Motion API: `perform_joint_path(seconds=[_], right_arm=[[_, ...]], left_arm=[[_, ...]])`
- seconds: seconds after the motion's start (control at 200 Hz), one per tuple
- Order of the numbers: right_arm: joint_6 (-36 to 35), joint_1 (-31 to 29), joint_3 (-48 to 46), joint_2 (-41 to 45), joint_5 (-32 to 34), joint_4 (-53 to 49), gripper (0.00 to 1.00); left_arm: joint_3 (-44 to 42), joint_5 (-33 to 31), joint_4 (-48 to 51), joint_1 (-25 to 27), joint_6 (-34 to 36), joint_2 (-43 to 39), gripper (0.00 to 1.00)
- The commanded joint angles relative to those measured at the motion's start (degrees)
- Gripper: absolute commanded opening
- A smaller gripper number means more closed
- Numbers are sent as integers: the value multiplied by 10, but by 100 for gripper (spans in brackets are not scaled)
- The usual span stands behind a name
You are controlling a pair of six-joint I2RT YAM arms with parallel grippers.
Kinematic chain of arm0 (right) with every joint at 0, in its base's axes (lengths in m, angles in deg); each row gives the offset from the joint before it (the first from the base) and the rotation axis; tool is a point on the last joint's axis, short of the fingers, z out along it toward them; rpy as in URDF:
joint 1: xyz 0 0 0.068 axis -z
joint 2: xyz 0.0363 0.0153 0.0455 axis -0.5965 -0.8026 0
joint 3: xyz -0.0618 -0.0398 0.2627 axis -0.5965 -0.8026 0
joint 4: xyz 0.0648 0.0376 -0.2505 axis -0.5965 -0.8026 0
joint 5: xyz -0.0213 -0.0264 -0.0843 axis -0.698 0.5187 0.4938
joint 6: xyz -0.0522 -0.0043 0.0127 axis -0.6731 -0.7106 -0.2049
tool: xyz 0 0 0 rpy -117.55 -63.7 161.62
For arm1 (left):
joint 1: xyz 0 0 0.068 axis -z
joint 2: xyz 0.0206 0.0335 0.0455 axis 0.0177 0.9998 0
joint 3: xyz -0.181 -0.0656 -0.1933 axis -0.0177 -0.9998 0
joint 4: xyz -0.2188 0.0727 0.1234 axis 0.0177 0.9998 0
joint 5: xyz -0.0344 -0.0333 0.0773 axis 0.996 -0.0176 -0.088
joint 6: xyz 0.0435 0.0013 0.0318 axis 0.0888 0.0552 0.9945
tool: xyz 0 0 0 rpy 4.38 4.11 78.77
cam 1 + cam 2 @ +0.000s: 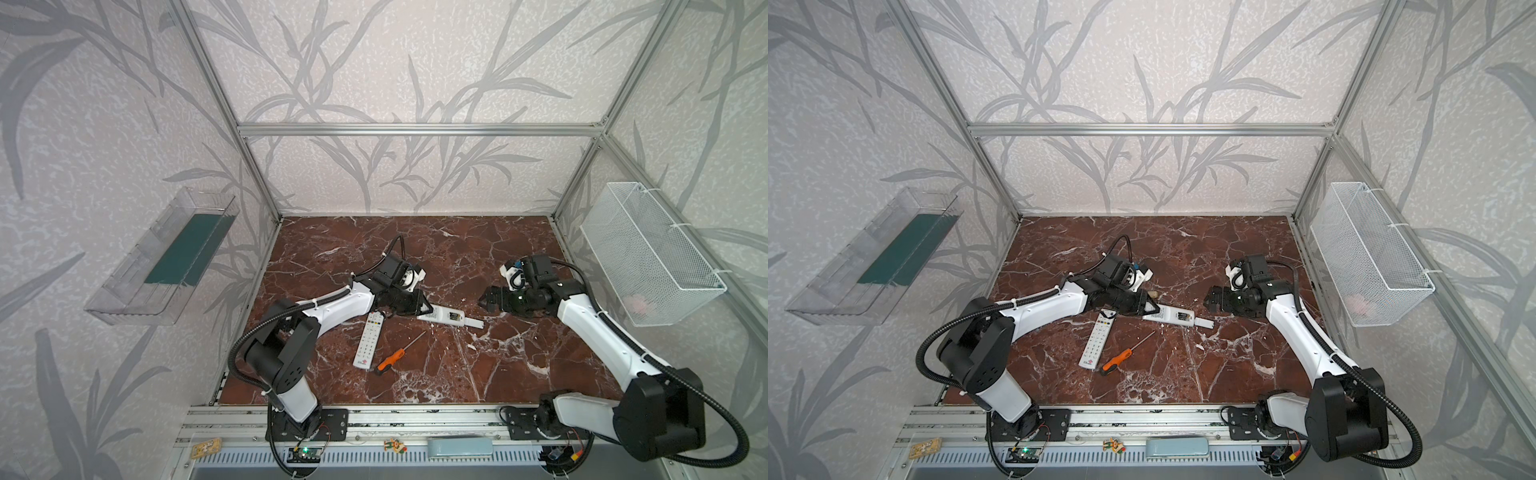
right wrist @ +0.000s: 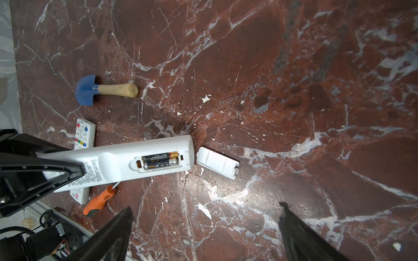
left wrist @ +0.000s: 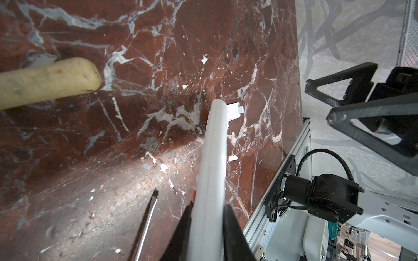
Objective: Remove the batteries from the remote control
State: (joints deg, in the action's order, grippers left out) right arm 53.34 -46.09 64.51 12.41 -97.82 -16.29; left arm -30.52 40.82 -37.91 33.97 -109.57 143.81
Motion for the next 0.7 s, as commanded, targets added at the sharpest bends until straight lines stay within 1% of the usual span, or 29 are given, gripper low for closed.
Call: perform_joint_path(seconds=[0.0,0.315,0.695], right_arm=[[-1,1,4,3,-29,8,99],[4,0,-2,-8,-44,22,99],[10,-4,-4,-18,-47,30,99]], left_arm=[[-40,-79,84,-12,8,39,23],[-56,-62,60,-55,23,64,28],[-51,-78,64,-94,46,91,31]])
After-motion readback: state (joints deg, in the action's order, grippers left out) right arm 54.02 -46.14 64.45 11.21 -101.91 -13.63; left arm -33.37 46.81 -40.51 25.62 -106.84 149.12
